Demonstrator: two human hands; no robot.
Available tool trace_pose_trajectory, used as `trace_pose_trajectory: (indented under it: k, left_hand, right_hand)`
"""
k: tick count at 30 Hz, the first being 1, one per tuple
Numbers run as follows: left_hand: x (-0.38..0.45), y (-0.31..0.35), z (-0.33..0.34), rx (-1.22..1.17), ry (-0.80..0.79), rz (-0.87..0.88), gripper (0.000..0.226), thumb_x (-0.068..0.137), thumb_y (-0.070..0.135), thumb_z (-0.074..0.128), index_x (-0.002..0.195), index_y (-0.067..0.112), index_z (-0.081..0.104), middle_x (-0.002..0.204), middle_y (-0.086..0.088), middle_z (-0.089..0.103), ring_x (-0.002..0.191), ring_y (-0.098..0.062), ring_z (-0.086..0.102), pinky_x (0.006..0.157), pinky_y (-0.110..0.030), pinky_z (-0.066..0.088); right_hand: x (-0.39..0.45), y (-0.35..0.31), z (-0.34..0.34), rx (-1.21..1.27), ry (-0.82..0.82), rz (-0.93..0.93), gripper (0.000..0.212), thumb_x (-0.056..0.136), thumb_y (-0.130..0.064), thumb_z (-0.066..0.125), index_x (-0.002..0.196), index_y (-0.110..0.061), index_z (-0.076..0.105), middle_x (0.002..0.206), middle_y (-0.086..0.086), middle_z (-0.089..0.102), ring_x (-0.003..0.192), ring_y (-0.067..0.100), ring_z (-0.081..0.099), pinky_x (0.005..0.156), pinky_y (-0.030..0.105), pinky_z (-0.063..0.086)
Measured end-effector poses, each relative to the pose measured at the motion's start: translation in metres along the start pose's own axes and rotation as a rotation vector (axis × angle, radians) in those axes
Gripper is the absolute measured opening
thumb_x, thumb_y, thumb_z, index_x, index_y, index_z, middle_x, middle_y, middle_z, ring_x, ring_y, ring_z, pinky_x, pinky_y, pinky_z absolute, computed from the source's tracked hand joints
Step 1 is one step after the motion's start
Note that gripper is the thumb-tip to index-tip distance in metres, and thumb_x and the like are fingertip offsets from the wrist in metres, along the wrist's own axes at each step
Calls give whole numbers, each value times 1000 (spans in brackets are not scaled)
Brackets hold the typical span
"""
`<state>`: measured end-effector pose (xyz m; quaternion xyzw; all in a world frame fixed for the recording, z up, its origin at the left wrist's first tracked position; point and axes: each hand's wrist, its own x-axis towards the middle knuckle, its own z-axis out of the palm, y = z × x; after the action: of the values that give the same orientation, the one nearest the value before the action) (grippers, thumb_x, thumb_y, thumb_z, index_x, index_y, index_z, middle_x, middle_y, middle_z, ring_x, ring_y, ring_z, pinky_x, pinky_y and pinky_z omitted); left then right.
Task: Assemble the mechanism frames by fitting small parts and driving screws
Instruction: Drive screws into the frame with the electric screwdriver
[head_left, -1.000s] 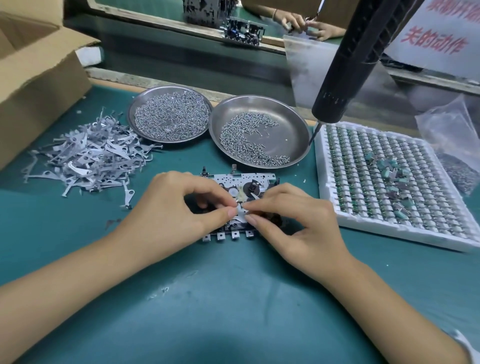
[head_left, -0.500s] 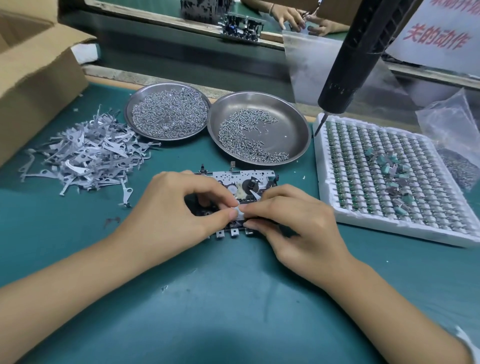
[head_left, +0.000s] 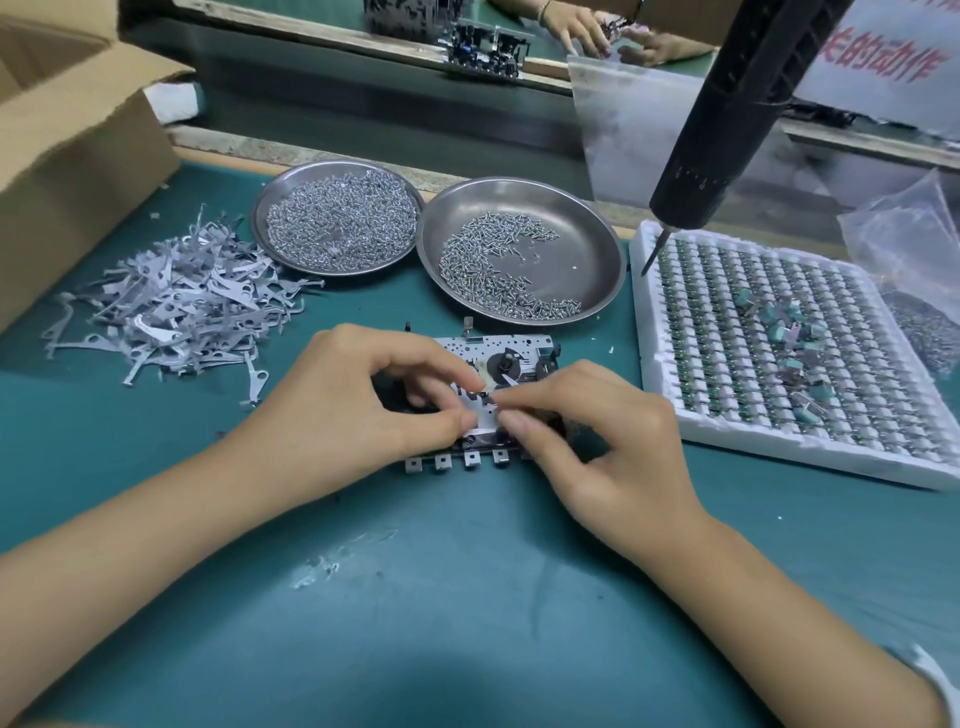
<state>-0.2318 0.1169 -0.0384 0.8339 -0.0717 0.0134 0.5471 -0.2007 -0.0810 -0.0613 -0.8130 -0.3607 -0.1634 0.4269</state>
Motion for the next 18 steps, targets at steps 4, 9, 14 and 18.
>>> trace_pose_trajectory:
  k: [4, 9, 14, 18]
  left_hand:
    - [1, -1, 0, 12, 9, 6, 24, 68, 20, 81, 85, 35, 73, 69, 5, 72, 61, -13, 63, 63, -17, 51]
    - [2, -2, 0, 36, 7, 44, 17, 68, 23, 82, 79, 32, 74, 70, 7, 72, 70, -19, 63, 67, -22, 52]
    - [6, -1, -8, 137, 79, 143, 18, 68, 40, 76, 84, 33, 74, 79, 9, 69, 70, -12, 58, 67, -18, 47]
    - [29, -12, -26, 372, 478, 197, 8, 88, 19, 66, 92, 19, 73, 81, 9, 65, 67, -7, 53, 68, -16, 39]
  right_hand:
    - [2, -2, -2, 194, 41, 191, 14, 85, -13, 64, 94, -19, 72, 81, -4, 72, 79, 11, 67, 75, 25, 52]
    - [4, -2, -2, 295, 53, 263, 14, 85, -11, 64, 94, -19, 71, 77, -6, 71, 76, 3, 67, 75, 13, 48]
    - [3, -1, -1, 289, 60, 245, 16, 86, -6, 65, 93, -18, 72, 75, -6, 71, 75, 3, 66, 73, 11, 47]
    - [2, 1, -2, 284, 76, 244, 16, 85, -1, 66, 91, -14, 73, 74, -4, 71, 73, 1, 66, 72, 9, 46]
